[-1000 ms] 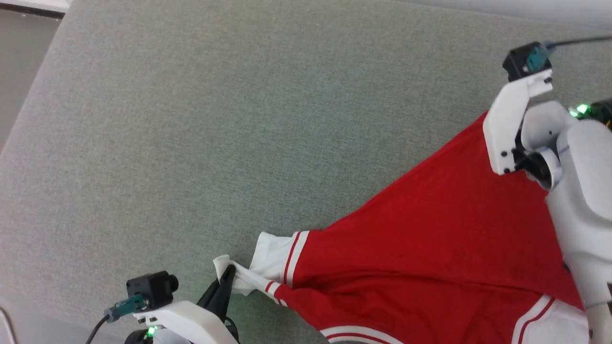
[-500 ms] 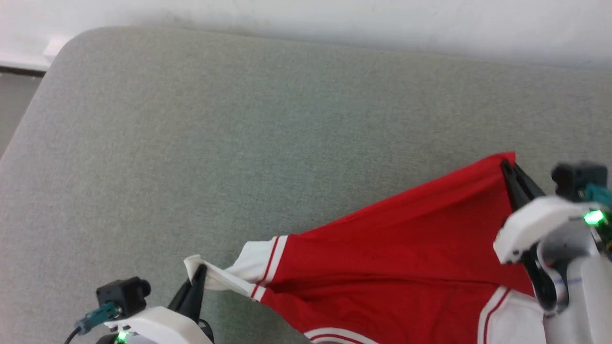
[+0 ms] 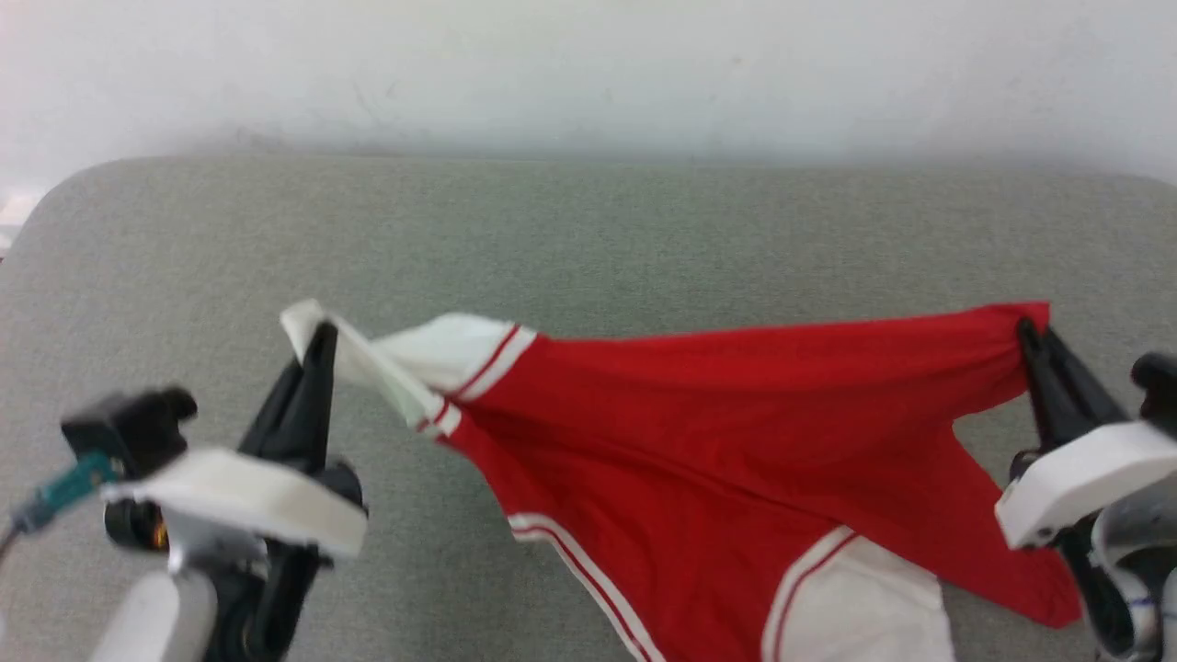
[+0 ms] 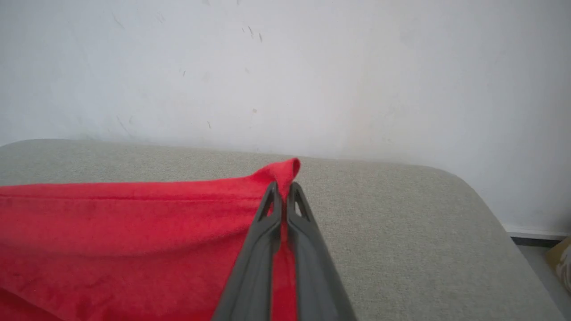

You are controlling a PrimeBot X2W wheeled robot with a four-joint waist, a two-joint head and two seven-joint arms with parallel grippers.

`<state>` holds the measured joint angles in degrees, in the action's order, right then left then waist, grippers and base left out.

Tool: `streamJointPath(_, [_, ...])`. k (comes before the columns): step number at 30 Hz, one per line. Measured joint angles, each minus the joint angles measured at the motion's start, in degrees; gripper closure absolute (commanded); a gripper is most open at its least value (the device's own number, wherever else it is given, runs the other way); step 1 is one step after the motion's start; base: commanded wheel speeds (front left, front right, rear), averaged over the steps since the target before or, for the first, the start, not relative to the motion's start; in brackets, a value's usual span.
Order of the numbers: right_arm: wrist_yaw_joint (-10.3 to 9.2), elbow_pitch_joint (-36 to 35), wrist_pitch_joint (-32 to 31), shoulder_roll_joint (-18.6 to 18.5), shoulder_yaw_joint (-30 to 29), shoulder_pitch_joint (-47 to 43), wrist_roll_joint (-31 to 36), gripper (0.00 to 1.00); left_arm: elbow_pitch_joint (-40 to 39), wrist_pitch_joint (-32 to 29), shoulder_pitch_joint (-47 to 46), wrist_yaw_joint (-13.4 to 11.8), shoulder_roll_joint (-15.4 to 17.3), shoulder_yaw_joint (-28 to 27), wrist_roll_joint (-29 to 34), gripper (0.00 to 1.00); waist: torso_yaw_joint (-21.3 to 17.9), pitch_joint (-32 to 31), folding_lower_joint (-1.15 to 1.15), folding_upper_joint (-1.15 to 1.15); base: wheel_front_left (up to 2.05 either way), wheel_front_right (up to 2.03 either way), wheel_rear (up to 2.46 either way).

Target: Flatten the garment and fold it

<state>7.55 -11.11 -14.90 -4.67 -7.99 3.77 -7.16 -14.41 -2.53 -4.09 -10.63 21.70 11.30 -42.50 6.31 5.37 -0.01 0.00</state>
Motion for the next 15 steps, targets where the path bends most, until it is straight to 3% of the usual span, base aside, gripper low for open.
streamJointPath(5, [-0.01,-3.9,-6.0,-7.2,2.5,7.3,0.8,1.0,0.9,-4.1,-13.9,0.5,-1.7,-0.6,-4.0,1.0,-1.2,0.9,0.01,0.0,0.0,0.0,0.0])
streamJointPath(10, [0.0,-3.4,-11.1,-14.8,7.1,19.7,-0.3,1.0,6.3,-5.6,-29.6,1.6,-1.9,-1.1,-4.1,1.0,-1.8,4.2,0.02,0.0,0.0,0.0,0.0])
streamJointPath(15, [0.0,-0.8,-13.4,-19.0,11.2,31.9,-1.4,1.0,11.7,-6.2,-42.6,1.4,-3.4,-2.5,-4.6,1.0,-2.2,8.2,0.03,0.0,0.0,0.0,0.0])
